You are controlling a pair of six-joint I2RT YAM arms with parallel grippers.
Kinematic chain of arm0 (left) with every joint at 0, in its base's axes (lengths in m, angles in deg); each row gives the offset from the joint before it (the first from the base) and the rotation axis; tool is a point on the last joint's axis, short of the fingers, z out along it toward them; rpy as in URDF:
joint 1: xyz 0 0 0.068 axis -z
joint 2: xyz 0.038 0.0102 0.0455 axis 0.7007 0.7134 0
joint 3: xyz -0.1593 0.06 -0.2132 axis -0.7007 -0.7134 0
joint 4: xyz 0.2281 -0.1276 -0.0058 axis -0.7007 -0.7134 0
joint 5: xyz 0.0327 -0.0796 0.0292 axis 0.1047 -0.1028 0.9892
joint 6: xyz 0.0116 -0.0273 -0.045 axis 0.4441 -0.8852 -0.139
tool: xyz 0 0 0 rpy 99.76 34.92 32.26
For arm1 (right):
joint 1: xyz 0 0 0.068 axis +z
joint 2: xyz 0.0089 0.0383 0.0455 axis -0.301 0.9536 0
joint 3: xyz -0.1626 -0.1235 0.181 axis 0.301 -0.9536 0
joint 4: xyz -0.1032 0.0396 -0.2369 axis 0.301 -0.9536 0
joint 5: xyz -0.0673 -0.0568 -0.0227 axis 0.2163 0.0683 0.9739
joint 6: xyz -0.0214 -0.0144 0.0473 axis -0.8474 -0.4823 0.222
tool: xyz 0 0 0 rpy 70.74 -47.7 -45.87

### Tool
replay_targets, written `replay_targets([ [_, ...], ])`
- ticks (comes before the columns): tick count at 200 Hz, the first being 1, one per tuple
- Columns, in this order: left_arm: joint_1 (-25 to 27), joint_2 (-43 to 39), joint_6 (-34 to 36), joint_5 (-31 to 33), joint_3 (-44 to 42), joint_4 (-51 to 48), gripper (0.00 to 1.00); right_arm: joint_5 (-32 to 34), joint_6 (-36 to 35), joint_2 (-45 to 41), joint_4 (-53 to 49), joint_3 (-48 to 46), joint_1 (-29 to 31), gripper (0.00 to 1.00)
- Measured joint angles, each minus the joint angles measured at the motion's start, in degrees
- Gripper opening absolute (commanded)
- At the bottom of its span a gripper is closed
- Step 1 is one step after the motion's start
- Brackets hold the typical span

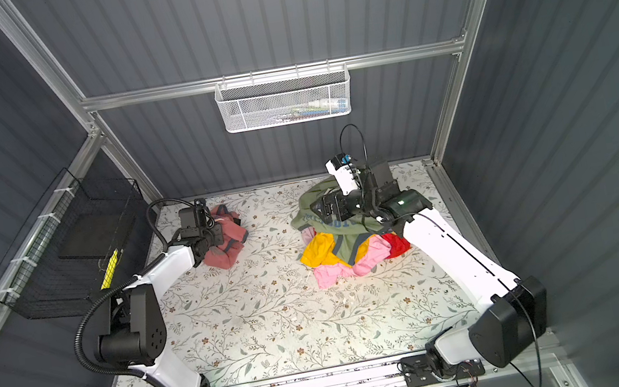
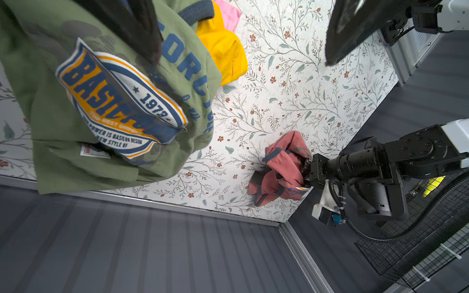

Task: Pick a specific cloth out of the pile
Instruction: 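Lower the sweatshirt to the table and release it with the left gripper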

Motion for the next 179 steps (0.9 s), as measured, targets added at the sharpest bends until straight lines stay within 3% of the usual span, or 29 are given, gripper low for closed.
replay_targets([
  [50, 0.00, 4.68, -0.07, 1.49, 2.34, -8.46, 0.62, 0.00, -0.04, 0.44, -0.33, 0.00, 0.02, 0.99],
  [64, 0.00, 4.59, -0.35, 0.81, 2.23, -9.99, 0.71, 0.24, -0.13, 0.44, -0.44, 0.00, 0.00, 0.99],
  [100, 0.07, 0.96, -0.98, -0.09, -0.42, -11.21, 0.79, 1.42, -0.63, 0.44, -0.70, 0.00, 0.02, 0.99],
  [145, 1.27, -10.80, -2.05, 0.85, -4.33, -12.57, 0.94, 3.74, -1.66, 0.44, -0.76, 0.00, 0.00, 0.99],
  [179, 1.53, -15.43, -2.69, -0.83, -5.40, -11.67, 0.94, 4.61, -1.95, 0.44, -0.76, 0.02, 0.00, 0.99],
])
